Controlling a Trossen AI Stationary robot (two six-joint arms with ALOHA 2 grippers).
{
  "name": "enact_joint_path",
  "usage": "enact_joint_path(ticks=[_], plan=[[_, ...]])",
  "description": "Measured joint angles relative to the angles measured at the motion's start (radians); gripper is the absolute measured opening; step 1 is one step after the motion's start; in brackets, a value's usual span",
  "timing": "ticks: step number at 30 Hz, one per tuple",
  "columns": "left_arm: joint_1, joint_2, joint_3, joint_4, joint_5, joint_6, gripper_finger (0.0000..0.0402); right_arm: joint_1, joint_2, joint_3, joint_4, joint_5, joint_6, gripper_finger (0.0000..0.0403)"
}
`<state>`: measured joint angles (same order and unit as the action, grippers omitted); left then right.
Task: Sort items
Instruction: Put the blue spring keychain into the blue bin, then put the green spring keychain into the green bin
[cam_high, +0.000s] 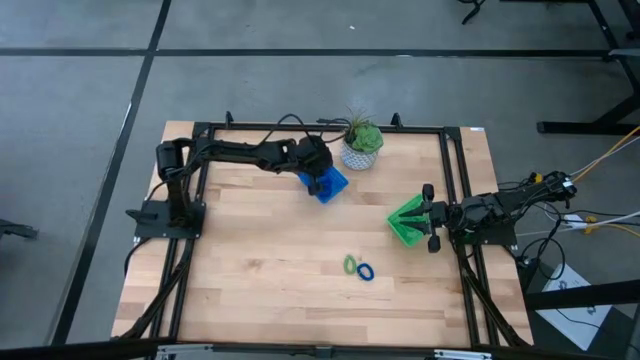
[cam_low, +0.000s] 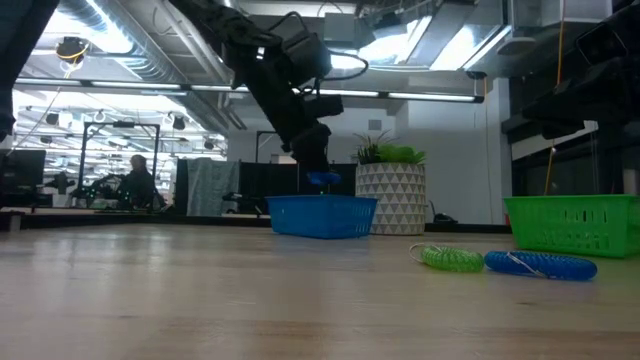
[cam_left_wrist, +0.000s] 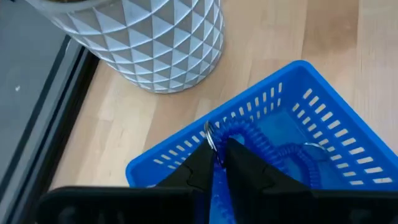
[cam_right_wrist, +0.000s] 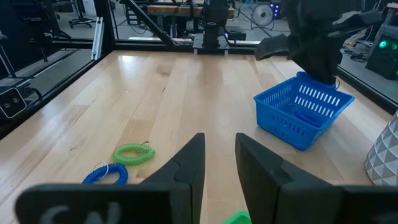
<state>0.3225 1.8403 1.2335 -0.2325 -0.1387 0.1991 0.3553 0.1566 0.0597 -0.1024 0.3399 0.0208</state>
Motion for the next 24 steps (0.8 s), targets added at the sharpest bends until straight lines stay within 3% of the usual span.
enact_joint_path(ticks=[6, 19, 24], plan=[[0.0, 0.0, 0.0, 0.011, -0.001, -0.055, 0.0061, 0.0, 0.0, 0.0, 0.0, 0.0, 0.0, 0.009], [-0.015, -0.02, 0.03, 0.01, 0.004, -0.058, 0.0165, 0.0, 0.0, 0.0, 0.0, 0.0, 0.0, 0.009], [-0.059, -0.027, 0.084, -0.002, 0.127, -0.02, 0.0175, 0.0, 0.0, 0.0, 0.0, 0.0, 0.0, 0.009]])
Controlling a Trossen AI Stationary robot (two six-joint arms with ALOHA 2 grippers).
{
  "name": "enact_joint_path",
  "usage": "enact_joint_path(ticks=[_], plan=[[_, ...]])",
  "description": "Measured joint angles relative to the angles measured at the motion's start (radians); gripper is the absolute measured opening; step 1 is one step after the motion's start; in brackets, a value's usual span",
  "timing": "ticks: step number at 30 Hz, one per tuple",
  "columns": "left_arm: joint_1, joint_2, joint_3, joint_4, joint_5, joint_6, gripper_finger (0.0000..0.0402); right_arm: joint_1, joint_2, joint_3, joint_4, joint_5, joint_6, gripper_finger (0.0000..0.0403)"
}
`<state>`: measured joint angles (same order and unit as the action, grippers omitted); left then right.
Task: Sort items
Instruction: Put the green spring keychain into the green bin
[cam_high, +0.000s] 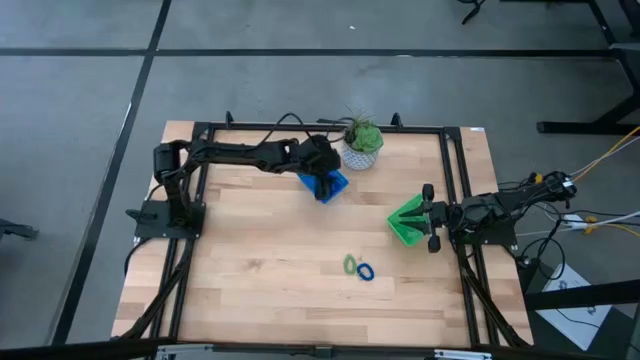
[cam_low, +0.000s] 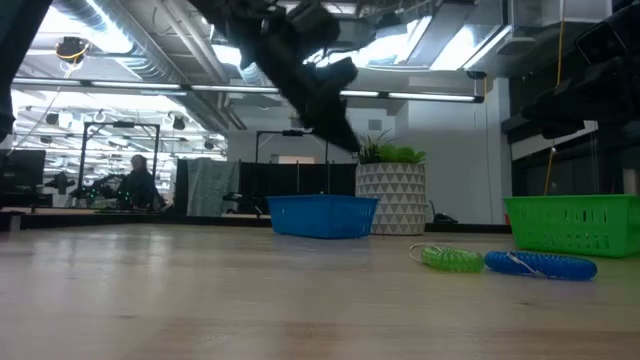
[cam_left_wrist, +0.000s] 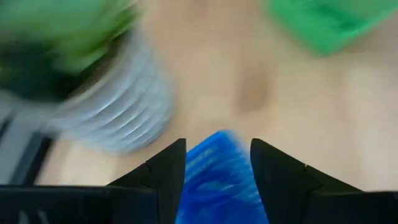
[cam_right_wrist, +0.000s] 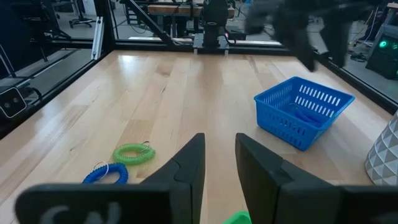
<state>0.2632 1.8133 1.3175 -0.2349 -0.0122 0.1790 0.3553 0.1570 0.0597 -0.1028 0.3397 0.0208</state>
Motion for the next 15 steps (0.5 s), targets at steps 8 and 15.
enact_joint_path(ticks=[8, 15], plan=[[-0.151, 0.0, 0.035, 0.022, 0.2, 0.188, 0.0163, 0.0, 0.0, 0.0, 0.0, 0.0, 0.0, 0.009], [-0.286, 0.032, 0.037, 0.104, 0.139, 0.198, 0.0154, 0.0, 0.0, 0.0, 0.0, 0.0, 0.0, 0.009]])
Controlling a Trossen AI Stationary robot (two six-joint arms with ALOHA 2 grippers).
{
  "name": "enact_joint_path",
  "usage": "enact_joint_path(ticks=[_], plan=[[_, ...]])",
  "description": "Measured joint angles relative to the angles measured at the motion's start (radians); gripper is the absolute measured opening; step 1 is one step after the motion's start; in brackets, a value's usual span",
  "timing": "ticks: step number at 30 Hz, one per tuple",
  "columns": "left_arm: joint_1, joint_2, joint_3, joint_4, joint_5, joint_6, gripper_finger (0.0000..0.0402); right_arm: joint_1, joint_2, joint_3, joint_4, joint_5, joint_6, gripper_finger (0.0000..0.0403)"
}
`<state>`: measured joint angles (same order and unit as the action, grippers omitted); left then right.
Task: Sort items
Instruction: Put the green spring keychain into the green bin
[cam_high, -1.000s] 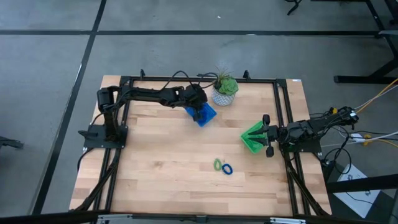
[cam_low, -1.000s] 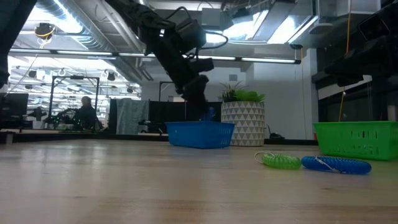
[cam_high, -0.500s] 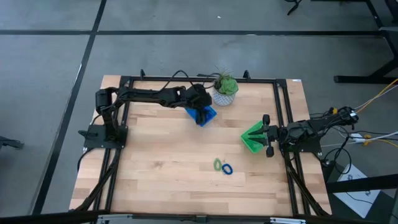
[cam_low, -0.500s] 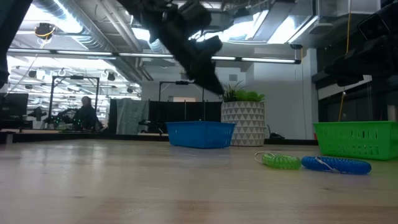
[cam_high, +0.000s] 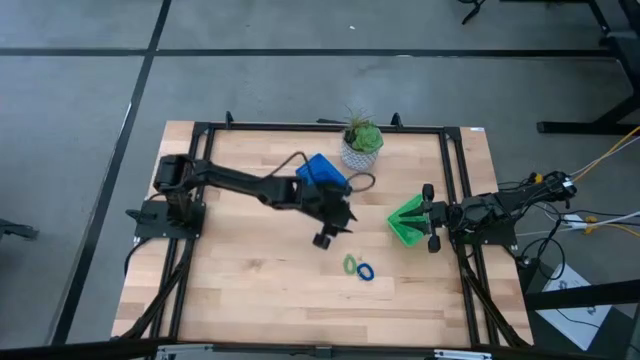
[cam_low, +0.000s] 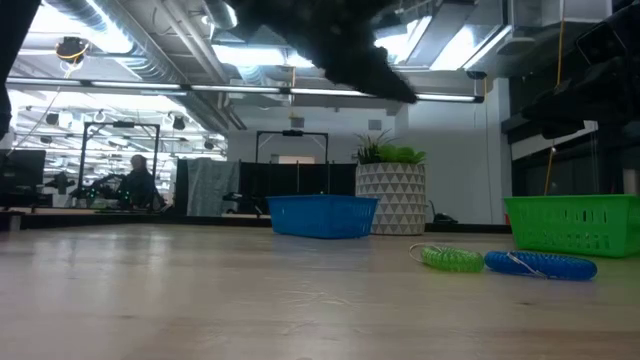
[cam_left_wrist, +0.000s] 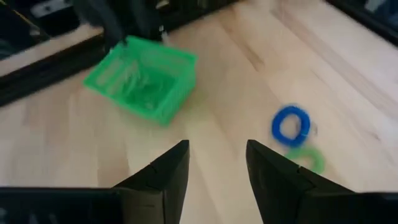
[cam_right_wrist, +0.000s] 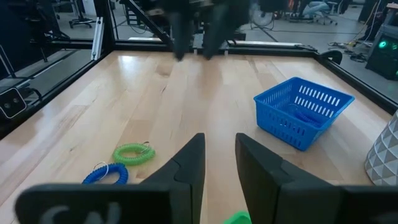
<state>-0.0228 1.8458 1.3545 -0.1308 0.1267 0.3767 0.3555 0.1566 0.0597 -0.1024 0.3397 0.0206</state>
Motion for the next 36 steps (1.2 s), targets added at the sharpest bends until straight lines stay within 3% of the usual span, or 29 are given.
enact_joint_path(ticks=[13, 20, 28, 36], plan=[[-0.124, 0.214, -0.002, 0.061, -0.086, -0.176, 0.0149, 0.0, 0.0, 0.0, 0.0, -0.001, 0.0, 0.009], [-0.138, 0.312, -0.001, 0.164, -0.127, -0.363, 0.0144, 0.0, 0.0, 0.0, 0.0, 0.0, 0.0, 0.009], [-0.136, 0.334, 0.002, 0.148, -0.108, -0.597, 0.0143, 0.0, 0.0, 0.0, 0.0, 0.0, 0.0, 0.009], [-0.144, 0.336, 0.003, 0.125, -0.095, -0.722, 0.0143, 0.0, 0.0, 0.0, 0.0, 0.0, 0.0, 0.009]])
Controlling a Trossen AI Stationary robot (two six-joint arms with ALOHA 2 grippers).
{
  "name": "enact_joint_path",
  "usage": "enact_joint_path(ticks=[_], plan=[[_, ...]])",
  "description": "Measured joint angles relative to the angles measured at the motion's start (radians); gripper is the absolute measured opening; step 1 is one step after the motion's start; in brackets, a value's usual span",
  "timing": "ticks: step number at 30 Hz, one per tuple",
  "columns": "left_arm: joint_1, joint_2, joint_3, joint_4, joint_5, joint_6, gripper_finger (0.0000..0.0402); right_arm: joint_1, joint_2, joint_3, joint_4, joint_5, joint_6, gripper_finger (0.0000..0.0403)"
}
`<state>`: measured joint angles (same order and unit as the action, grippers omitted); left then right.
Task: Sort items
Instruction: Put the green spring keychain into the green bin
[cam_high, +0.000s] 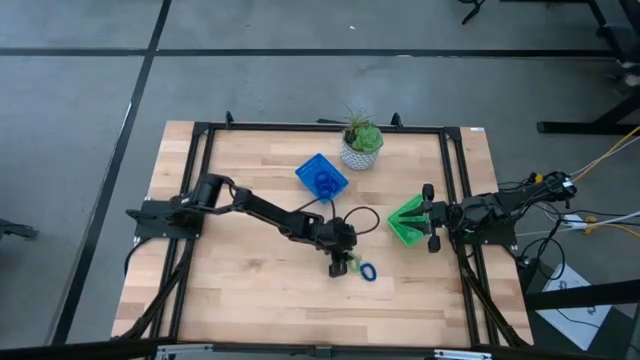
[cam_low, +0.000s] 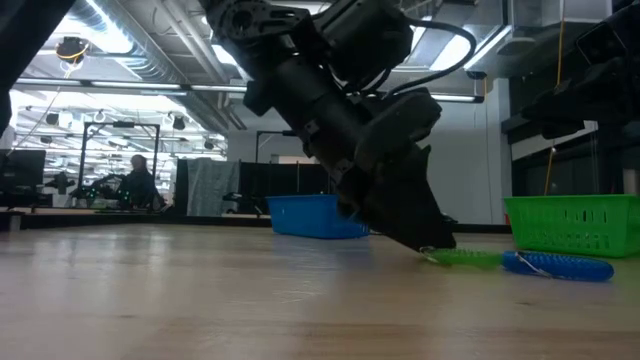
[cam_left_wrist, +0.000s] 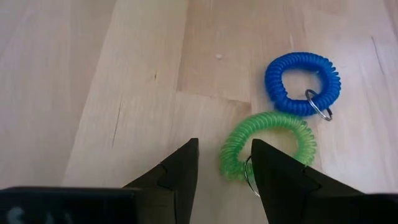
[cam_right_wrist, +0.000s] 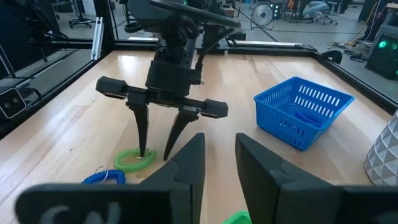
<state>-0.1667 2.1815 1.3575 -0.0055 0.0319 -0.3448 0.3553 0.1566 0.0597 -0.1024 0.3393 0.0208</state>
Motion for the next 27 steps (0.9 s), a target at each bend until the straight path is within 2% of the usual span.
enact_joint_path(ticks=[3, 6, 14, 20, 27], plan=[[-0.008, 0.0, 0.0, -0.009, -0.005, -0.005, 0.014, 0.0, 0.0, 0.0, 0.0, 0.0, 0.0, 0.009], [-0.02, 0.0, -0.001, -0.012, -0.032, -0.009, 0.0121, 0.0, 0.0, 0.0, 0.0, 0.0, 0.0, 0.009], [-0.027, 0.001, -0.002, -0.011, -0.059, 0.034, 0.0016, 0.0, 0.0, 0.0, 0.0, 0.0, 0.0, 0.009], [-0.03, 0.001, -0.004, 0.007, -0.083, 0.16, 0.0014, 0.0, 0.0, 0.0, 0.0, 0.0, 0.0, 0.009], [-0.032, -0.067, -0.012, 0.002, -0.155, 0.327, 0.0007, 0.0, 0.0, 0.0, 0.0, 0.0, 0.0, 0.009]])
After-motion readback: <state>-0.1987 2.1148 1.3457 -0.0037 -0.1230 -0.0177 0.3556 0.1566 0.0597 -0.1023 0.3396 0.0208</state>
